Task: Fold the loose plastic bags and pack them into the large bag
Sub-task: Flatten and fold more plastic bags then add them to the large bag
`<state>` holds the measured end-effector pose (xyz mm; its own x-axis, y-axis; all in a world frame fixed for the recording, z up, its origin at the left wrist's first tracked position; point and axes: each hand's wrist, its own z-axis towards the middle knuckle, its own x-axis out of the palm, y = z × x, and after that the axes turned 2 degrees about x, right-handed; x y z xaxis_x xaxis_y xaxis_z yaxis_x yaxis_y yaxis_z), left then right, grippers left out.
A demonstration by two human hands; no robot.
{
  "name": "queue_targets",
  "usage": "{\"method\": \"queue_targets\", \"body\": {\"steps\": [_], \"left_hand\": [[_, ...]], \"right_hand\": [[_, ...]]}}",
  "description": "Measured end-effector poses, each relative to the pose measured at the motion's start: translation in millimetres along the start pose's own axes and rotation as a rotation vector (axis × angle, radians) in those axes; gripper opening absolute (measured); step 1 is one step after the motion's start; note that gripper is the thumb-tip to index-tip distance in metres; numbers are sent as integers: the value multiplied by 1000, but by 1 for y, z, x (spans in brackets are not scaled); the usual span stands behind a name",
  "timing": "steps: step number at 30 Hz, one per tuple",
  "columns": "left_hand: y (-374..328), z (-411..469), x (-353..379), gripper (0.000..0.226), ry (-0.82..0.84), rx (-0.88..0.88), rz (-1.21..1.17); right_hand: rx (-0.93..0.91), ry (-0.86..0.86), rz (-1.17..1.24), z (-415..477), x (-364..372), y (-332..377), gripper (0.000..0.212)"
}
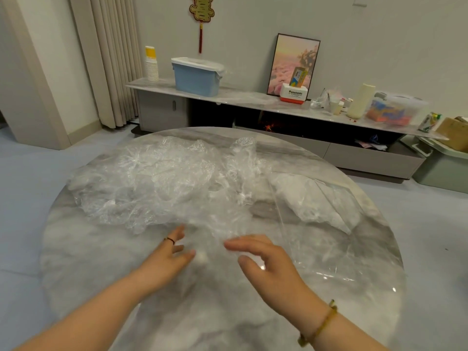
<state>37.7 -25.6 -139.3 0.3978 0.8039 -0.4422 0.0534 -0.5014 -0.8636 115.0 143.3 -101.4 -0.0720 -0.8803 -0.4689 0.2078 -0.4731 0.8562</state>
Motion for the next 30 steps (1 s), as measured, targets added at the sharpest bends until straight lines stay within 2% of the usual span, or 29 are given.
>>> {"method": "queue_targets", "body": {"steps": [2,3,5,8,10,12,15,18,21,23,25,27,30], "left_hand": [[-4,-5,-9,21,-26,-81,-173],[-6,-10,-11,15,-15,-106,-242],[-5,-17,-14,20,40,-134,-366],[-7,-25,-12,23,33,-178,-500],[-13,-26,-12,28,8,-207,-544],[-17,-24,-13,38,3,-256,-554],[-19,-22,-13,49,25,-317,-493],[-17,-20,-8,27,22,-318,-474],[-14,-15,-3,13,-8,-233,-535],[-13,-14,-2,16,-15,-175,-582],[-13,-13,-1,18,-24,-119,-612],[-13,-13,0,19,-32,-68,-660],[-13,-14,2,19,-4,-5,-687]], "right_hand": [[140,106,112,-18,-11,-2,31],[190,130,94,-25,-15,-7,38],[237,110,-11,-30,-18,-17,41],[278,67,-44,-33,-21,-24,38],[203,74,-135,-36,-20,-30,32],[63,58,-280,-38,-17,-37,17],[-206,-21,-437,-36,-14,-47,22],[-389,-61,-578,-29,-11,-48,30],[-414,-97,-589,-27,-7,-44,34],[-309,-125,-447,-30,-2,-42,33],[-73,-149,-156,-32,-1,-34,31],[241,-89,129,-32,-2,-27,42],[521,7,285,-32,-4,-31,63]]}}
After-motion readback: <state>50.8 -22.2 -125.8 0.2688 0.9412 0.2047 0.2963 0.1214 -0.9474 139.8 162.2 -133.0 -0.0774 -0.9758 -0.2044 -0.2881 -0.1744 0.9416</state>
